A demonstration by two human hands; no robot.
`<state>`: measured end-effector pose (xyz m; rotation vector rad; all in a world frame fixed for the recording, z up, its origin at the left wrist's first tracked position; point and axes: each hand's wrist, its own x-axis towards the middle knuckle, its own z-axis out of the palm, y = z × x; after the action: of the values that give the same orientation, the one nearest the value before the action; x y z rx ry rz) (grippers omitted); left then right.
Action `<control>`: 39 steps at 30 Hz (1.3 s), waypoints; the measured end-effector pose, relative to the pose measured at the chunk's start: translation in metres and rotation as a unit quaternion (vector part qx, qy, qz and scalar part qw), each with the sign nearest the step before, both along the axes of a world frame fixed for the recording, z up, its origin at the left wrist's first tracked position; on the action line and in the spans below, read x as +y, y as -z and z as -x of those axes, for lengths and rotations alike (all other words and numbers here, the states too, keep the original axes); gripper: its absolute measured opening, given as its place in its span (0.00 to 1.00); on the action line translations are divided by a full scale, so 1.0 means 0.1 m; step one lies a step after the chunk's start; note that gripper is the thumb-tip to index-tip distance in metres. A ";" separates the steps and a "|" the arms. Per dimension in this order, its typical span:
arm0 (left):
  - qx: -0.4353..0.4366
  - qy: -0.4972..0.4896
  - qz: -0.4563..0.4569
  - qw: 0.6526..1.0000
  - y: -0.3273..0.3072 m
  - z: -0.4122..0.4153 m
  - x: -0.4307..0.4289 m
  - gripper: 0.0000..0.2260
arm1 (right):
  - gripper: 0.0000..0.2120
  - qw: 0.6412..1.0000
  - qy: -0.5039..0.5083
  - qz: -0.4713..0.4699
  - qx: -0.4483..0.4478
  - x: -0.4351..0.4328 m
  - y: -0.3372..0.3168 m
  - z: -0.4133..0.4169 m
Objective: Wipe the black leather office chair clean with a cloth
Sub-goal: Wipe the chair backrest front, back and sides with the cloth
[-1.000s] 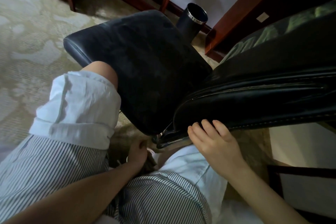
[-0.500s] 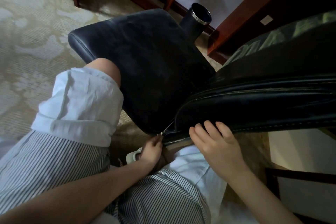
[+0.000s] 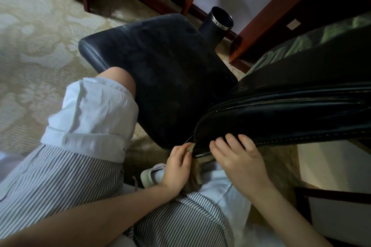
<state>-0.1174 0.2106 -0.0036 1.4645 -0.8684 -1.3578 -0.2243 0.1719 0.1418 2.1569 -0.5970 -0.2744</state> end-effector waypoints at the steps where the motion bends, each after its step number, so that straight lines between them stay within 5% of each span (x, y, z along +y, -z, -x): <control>1: -0.001 0.005 -0.033 0.999 0.08 -0.01 -0.01 0.14 | 0.16 1.000 0.005 0.002 -0.001 0.00 0.00 -0.01; 7: 0.078 0.003 -0.216 0.973 0.37 -0.06 -0.15 0.11 | 0.17 1.000 0.023 0.001 -0.009 0.01 0.00 -0.02; 15: 0.129 -0.047 -0.324 0.936 0.29 0.01 -0.11 0.13 | 0.16 1.000 0.020 0.004 0.006 0.02 0.00 -0.08; 19: 0.141 -0.039 -0.305 0.941 0.23 0.02 -0.12 0.16 | 0.17 1.000 0.022 0.004 0.002 0.02 -0.01 -0.12; 29: 0.135 -0.053 -0.184 0.972 -0.16 0.04 -0.05 0.06 | 0.17 1.000 0.025 -0.004 -0.006 0.02 -0.02 -0.12; 33: 0.135 -0.058 -0.106 0.983 -0.46 0.06 -0.01 0.06 | 0.25 0.999 0.030 -0.008 -0.015 0.03 -0.03 -0.09; 39: 0.162 -0.034 0.010 0.986 -0.84 0.09 0.00 0.07 | 0.14 0.998 0.008 -0.050 0.027 0.00 -0.08 -0.01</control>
<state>-0.1262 0.2101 0.0801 1.2020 -0.6139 -1.4802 -0.2238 0.1721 0.1498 2.2343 -0.5807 -0.3776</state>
